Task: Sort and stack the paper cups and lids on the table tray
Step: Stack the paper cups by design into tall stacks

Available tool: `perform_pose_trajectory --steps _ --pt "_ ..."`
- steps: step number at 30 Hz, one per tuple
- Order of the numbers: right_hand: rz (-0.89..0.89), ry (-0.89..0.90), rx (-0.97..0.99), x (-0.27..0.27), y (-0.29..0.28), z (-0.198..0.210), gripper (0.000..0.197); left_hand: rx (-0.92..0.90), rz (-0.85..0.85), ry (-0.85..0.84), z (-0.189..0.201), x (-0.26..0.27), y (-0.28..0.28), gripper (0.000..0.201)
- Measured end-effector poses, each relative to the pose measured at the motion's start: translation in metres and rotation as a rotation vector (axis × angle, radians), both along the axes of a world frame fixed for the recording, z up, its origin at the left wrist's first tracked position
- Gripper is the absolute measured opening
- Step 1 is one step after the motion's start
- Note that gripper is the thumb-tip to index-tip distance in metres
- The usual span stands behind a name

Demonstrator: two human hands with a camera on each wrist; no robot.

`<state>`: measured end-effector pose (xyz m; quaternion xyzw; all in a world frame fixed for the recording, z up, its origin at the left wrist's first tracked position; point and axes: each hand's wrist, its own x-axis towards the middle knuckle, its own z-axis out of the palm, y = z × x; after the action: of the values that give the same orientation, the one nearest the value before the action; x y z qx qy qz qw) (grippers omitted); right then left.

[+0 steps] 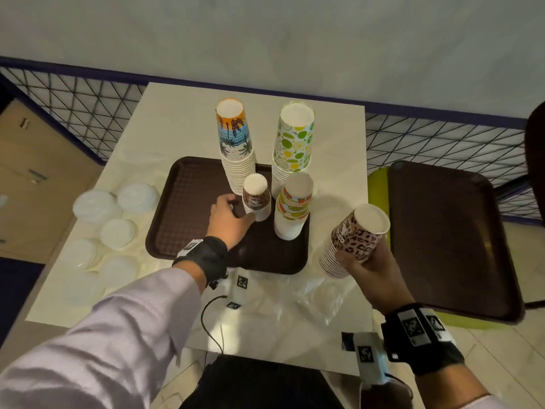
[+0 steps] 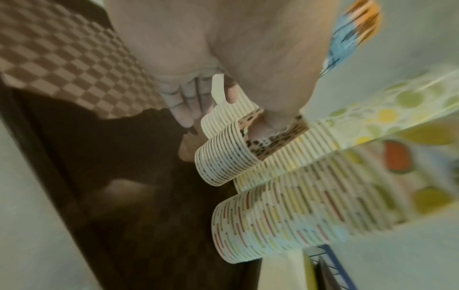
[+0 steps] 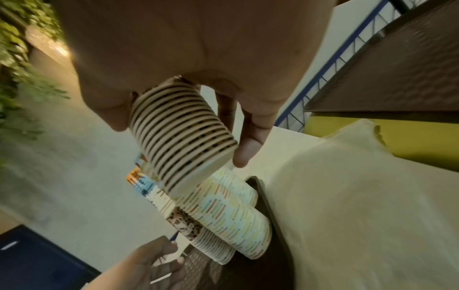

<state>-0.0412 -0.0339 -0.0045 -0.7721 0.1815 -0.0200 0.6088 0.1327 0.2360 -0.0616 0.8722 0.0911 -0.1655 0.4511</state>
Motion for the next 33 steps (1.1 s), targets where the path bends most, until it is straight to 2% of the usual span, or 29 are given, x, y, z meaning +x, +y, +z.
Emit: perform_pose_trajectory --steps 2,4,7,9,11,14,20,23,25,28,31,33 --pt "0.003 -0.051 0.037 0.001 0.007 0.016 0.065 -0.044 0.057 -0.074 0.02 -0.01 0.008 0.056" --pt "0.019 -0.114 0.061 0.002 0.016 0.034 0.06 -0.109 0.05 -0.145 0.046 -0.024 0.014 0.044" --pt "0.098 -0.179 0.052 0.006 0.035 0.058 0.067 -0.367 -0.118 -0.128 0.091 -0.047 0.021 0.03" --pt "0.178 -0.189 0.028 0.012 0.05 0.07 0.063 -0.507 -0.271 -0.073 0.119 -0.062 0.021 0.033" --pt "0.239 -0.189 -0.044 0.02 0.066 0.08 0.062 -0.575 -0.377 -0.026 0.137 -0.072 0.02 0.048" --pt "0.278 -0.202 -0.159 0.033 0.087 0.086 0.066 -0.589 -0.452 0.003 0.153 -0.082 0.014 0.062" --pt "0.388 -0.205 -0.323 0.06 0.114 0.097 0.057 -0.462 -0.293 -0.011 0.151 -0.075 0.019 0.081" --pt "0.434 -0.203 -0.31 0.07 0.123 0.088 0.075 -0.495 -0.215 -0.02 0.153 -0.071 0.019 0.065" --pt "0.454 -0.222 -0.256 0.073 0.129 0.085 0.079 -0.516 -0.204 -0.031 0.159 -0.068 0.019 0.053" --pt "0.454 -0.244 -0.208 0.073 0.128 0.085 0.083 -0.533 -0.185 -0.055 0.165 -0.057 0.021 0.052" --pt "0.373 -0.264 -0.196 0.068 0.119 0.083 0.075 -0.547 -0.127 -0.102 0.165 -0.044 0.025 0.055" --pt "0.262 -0.31 -0.243 0.066 0.111 0.084 0.057 -0.502 -0.104 -0.166 0.162 -0.034 0.024 0.058"
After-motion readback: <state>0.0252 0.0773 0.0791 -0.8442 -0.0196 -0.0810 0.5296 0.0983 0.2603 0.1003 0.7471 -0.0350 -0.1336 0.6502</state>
